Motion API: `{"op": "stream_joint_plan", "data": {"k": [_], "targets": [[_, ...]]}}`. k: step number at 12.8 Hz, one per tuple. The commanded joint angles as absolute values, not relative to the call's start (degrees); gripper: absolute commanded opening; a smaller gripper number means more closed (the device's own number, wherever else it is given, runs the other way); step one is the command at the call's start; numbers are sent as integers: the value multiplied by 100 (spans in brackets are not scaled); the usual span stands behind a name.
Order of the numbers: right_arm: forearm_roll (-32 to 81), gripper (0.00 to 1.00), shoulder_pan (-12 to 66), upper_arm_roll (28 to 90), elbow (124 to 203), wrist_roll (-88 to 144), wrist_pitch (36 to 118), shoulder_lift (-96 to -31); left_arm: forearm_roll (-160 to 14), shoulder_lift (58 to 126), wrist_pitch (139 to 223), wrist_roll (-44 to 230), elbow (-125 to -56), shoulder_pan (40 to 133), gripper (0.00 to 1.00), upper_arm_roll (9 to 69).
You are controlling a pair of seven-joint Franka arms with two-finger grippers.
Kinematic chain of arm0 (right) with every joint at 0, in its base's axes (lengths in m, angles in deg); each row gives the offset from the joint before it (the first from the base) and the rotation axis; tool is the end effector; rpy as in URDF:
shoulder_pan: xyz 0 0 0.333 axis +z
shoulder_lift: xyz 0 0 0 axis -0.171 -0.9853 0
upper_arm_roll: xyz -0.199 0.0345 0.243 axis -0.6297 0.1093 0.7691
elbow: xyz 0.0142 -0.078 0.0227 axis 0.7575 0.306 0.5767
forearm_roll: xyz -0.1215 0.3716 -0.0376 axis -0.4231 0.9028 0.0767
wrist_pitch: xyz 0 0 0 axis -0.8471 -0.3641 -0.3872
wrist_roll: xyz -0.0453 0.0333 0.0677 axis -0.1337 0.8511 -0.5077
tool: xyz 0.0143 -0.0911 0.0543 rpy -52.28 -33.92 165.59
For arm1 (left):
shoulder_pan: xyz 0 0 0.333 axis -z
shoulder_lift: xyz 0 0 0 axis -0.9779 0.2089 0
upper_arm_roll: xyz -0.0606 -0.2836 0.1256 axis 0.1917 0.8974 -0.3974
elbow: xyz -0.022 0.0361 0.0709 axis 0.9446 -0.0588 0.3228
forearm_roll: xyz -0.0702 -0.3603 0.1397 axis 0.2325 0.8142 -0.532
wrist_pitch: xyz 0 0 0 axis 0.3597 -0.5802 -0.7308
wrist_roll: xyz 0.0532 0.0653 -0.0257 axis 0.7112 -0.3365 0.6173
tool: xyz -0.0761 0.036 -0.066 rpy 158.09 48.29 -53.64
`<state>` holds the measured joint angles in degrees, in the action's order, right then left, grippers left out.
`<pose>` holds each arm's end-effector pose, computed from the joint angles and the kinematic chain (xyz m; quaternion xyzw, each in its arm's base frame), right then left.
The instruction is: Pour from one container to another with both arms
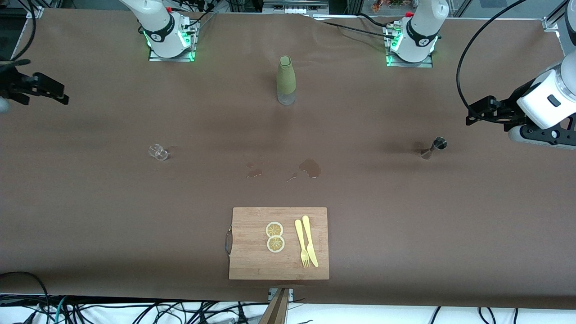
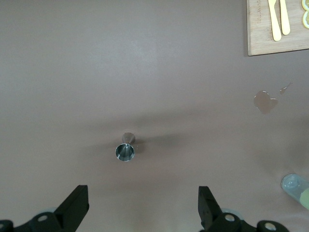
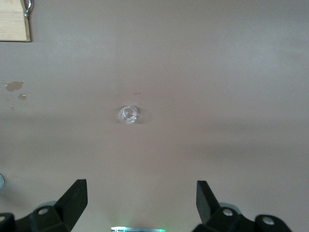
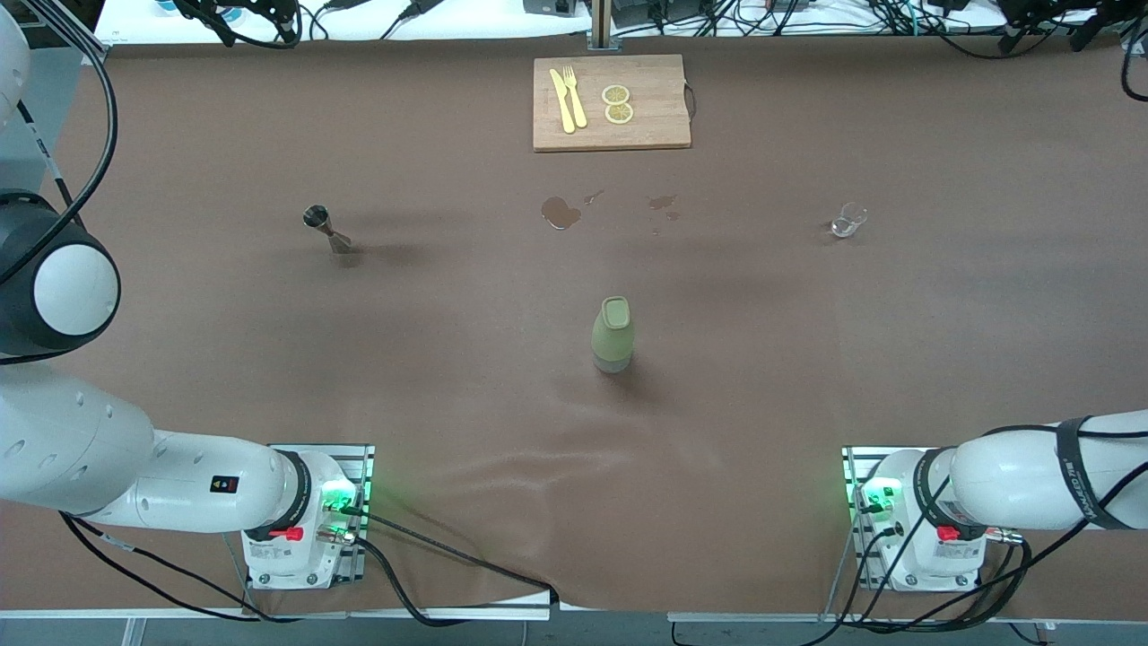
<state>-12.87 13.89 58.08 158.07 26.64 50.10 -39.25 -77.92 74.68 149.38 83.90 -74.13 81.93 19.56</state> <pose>0.5463 -0.0235 0.6005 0.9992 0.0120 -0.0386 0.0008 0.5869 -0.0393 0.5903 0.9966 -0.0506 -0.0550 0.0348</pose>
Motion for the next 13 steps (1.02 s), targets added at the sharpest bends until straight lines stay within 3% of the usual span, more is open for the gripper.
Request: {"op": "stream_joint_plan", "data": {"k": [1, 13], "targets": [[-1214, 100, 1230, 6052, 15754, 2398, 5032, -3955, -7960, 7361, 14942, 8445, -7501, 8181, 100, 1980], [-1214, 100, 1222, 6052, 15763, 2451, 4979, -3955, -7960, 7379, 14943, 8392, -7501, 8190, 100, 1849]]}}
